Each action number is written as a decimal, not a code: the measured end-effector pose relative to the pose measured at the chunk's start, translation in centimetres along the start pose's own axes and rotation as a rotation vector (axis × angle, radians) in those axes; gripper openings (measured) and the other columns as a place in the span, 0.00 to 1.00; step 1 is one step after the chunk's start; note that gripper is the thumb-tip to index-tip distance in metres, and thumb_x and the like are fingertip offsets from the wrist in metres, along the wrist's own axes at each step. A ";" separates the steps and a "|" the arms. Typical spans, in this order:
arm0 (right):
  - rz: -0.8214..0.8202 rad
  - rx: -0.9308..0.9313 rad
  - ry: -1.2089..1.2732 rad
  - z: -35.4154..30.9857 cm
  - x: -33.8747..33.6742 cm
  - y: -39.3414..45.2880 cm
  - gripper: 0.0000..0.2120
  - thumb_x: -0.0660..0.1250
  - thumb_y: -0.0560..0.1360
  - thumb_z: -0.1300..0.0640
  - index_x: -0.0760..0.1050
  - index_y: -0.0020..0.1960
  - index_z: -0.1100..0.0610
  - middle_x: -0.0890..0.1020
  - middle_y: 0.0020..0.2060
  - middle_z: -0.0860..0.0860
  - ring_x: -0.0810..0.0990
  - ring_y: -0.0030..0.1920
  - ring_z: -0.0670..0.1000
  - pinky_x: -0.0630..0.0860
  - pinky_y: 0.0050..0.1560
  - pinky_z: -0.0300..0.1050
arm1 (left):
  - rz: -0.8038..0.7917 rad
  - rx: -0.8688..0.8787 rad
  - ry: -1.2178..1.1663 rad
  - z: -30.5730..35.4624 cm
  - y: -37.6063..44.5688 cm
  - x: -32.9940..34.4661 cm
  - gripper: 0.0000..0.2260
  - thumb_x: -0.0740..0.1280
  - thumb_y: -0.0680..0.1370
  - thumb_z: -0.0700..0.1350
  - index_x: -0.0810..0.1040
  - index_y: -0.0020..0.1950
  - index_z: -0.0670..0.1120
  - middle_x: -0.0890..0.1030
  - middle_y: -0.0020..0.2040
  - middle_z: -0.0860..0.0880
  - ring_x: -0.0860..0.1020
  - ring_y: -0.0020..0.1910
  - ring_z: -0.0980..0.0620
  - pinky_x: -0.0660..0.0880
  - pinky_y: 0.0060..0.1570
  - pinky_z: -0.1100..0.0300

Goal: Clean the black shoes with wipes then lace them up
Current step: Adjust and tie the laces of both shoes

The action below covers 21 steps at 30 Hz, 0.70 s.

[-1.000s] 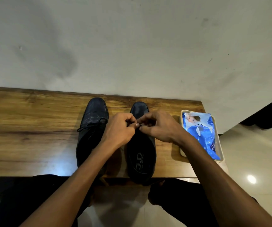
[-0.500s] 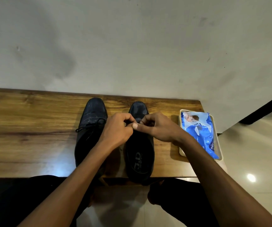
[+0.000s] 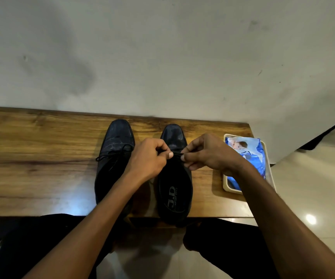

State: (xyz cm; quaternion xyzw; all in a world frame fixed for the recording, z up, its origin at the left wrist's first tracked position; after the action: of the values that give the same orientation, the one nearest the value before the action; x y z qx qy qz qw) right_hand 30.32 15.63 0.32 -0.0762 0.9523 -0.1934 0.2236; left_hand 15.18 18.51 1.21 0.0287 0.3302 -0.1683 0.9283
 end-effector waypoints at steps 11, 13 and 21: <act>-0.162 0.141 -0.099 0.6 2.4 -0.3 0.12 0.64 0.80 0.48 0.78 0.47 0.56 0.76 0.41 0.52 0.72 0.41 0.50 0.68 0.36 0.42 | -0.010 -0.014 0.014 0.0 0.0 0.5 0.04 0.71 0.77 0.46 0.83 0.42 0.50 0.83 0.41 0.54 0.81 0.42 0.55 0.82 0.46 0.49; -0.159 0.091 -0.156 0.3 2.7 0.0 0.13 0.67 0.80 0.47 0.78 0.43 0.55 0.77 0.39 0.52 0.74 0.40 0.49 0.69 0.35 0.41 | -0.009 -0.011 0.020 0.0 0.0 0.4 0.04 0.71 0.77 0.46 0.83 0.42 0.50 0.83 0.41 0.54 0.81 0.42 0.55 0.81 0.46 0.48; 0.032 -0.093 -0.102 -0.5 -0.3 -0.4 0.03 0.73 0.76 0.59 0.84 0.49 0.58 0.86 0.37 0.52 0.83 0.36 0.46 0.79 0.37 0.39 | -0.002 -0.032 0.026 -0.4 -0.1 0.1 0.05 0.71 0.77 0.47 0.82 0.42 0.50 0.83 0.42 0.53 0.81 0.41 0.55 0.81 0.47 0.49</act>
State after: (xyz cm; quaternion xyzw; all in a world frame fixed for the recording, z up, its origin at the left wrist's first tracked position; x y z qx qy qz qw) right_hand 30.36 15.53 0.99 -0.0810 0.9487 -0.1414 0.2710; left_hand 15.03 18.43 0.84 0.0159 0.3451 -0.1637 0.9241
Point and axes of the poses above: each hand's wrist, its own y-axis towards the middle knuckle, its own x-axis out of the palm, z = x × y, the point moved 10 cm from there along y, towards the middle knuckle
